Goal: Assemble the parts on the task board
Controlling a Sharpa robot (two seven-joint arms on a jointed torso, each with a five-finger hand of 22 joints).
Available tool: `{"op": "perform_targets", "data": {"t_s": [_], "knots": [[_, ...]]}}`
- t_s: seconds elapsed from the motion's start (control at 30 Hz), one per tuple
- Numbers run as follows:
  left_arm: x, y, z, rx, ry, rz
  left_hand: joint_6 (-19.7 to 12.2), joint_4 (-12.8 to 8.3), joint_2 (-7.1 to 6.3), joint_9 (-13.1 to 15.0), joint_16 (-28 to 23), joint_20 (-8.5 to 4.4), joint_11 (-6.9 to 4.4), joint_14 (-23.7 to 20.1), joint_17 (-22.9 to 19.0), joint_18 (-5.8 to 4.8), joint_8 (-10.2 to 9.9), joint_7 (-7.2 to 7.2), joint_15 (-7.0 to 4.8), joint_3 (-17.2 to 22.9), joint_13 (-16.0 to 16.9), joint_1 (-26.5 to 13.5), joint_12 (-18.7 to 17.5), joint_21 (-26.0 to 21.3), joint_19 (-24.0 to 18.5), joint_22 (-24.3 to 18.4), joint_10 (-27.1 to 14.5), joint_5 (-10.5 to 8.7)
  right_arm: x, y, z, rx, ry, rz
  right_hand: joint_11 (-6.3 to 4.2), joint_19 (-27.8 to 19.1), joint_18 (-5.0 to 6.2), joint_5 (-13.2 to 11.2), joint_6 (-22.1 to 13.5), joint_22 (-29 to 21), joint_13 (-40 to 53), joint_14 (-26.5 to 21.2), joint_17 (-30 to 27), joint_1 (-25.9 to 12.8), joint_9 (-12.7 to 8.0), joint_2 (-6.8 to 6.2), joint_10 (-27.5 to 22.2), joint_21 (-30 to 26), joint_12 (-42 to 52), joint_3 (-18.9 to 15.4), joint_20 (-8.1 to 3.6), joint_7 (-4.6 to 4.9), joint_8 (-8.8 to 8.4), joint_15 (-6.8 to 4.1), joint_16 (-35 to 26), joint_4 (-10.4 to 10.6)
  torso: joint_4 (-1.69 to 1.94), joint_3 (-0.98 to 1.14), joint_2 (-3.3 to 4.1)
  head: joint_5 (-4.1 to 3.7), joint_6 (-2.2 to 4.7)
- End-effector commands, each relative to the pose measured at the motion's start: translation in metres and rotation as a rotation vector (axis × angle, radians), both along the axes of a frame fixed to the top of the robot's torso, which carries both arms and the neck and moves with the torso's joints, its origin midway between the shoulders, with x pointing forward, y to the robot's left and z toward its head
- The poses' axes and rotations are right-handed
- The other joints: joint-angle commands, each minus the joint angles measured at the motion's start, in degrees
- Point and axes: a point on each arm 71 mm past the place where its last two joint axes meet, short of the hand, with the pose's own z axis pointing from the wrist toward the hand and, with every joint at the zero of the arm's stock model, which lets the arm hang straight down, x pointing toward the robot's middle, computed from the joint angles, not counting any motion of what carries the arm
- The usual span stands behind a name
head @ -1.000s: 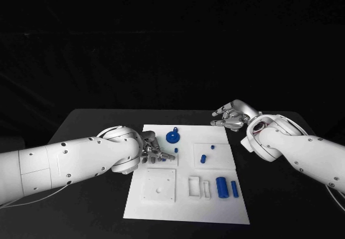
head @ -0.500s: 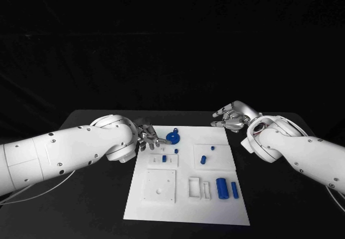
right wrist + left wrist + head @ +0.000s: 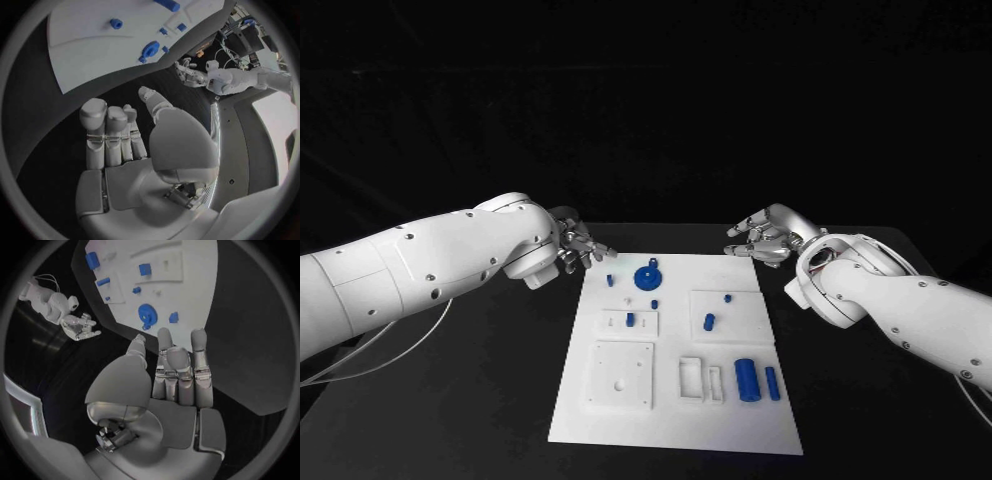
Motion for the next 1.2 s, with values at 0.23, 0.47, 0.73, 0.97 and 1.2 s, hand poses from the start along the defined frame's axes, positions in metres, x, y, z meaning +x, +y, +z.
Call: {"op": "perform_targets", "data": {"t_s": [0.23, 0.47, 0.73, 0.97, 1.2], "knots": [[0.018, 0.001, -0.004, 0.050, 0.082, -0.027, 0.1, 1.8, -1.63, -1.4, 0.3, 0.20, 0.43, -0.6, -0.1, -0.30, 0.1, 0.40, 0.41, 0.9, 0.2, -1.9, -0.7, -0.5, 0.0, 1.0, 2.9, -1.22, 0.000, 0.003, 0.001, 0.004, -0.009, 0.011, -0.29, 2.0, 0.90, 0.3, 0.3, 5.3, -0.1, 0.0, -0.1, -0.6, -0.1, -0.05, -0.1, -0.3, -0.2, -0.3, -0.04, 0.01, -0.31, -0.11, -0.3, 0.1, -0.09, 0.00, 0.62, 0.09, 0.14], [0.026, 0.001, -0.011, 0.092, 0.133, -0.021, -0.4, 2.7, -1.83, -1.6, 0.3, 0.29, 0.58, -1.1, -0.2, -0.38, 0.1, 0.55, 0.54, 1.3, 0.2, -2.5, -1.3, -0.6, -0.3, 1.0, 2.9, -1.52, 0.000, 0.005, 0.002, 0.000, -0.019, 0.016, -0.31, 2.1, 0.91, 0.4, 0.2, 5.3, -0.1, 0.0, -0.1, -0.5, -0.1, -0.06, -0.1, -0.5, -0.3, -0.3, -0.06, 0.02, -0.31, -0.12, -0.3, 0.2, -0.10, 0.02, 0.87, 0.03, 0.10], [0.030, 0.001, -0.025, 0.123, 0.194, -0.028, -1.1, 2.7, -1.90, -2.2, 0.5, 0.55, 0.90, -2.5, -0.4, -0.42, 0.1, 0.86, 0.82, 1.5, 0.0, -2.6, -3.0, -1.1, -1.0, 1.0, 2.8, -1.48, -0.001, 0.008, 0.005, -0.015, -0.037, 0.024, -0.30, 2.1, 0.89, 0.4, 0.2, 5.3, -0.1, 0.0, -0.1, -0.4, -0.1, -0.14, -0.1, -0.4, -0.2, -0.3, -0.06, 0.01, -0.30, -0.12, -0.3, 0.1, -0.10, 0.06, 0.77, -0.03, 0.03], [0.031, -0.003, -0.032, 0.101, 0.205, -0.031, -1.1, 2.7, -1.78, -2.4, 0.7, 0.57, 0.92, -2.6, -0.5, -0.41, 0.1, 0.87, 0.83, 1.2, 0.1, -3.0, -3.2, -1.1, -1.1, 1.0, 2.8, -1.32, 0.000, 0.008, 0.006, -0.014, -0.041, 0.024, -0.30, 2.1, 0.89, 0.4, 0.2, 5.3, -0.1, 0.0, -0.1, -0.4, -0.1, -0.14, -0.1, -0.4, -0.2, -0.3, -0.06, 0.01, -0.30, -0.12, -0.3, 0.1, -0.06, 0.01, 0.77, -0.10, -0.01], [0.032, -0.006, -0.034, 0.094, 0.186, -0.024, -1.3, 4.5, -2.78, -2.8, 0.9, 0.56, 0.95, -2.6, -0.8, -0.42, 0.1, 0.90, 0.83, 2.1, 0.4, -3.8, -3.3, -1.1, -1.0, 1.0, 2.8, -2.03, 0.000, 0.008, 0.007, -0.026, -0.051, 0.025, -0.31, 2.1, 0.88, 0.0, 0.2, 5.3, -0.2, 0.1, -0.1, -0.1, -0.1, -0.07, 0.0, -0.4, -0.3, 0.0, -0.07, 0.04, -0.31, -0.13, -0.3, -0.2, -0.02, 0.01, 0.65, 0.48, -0.26]]}}
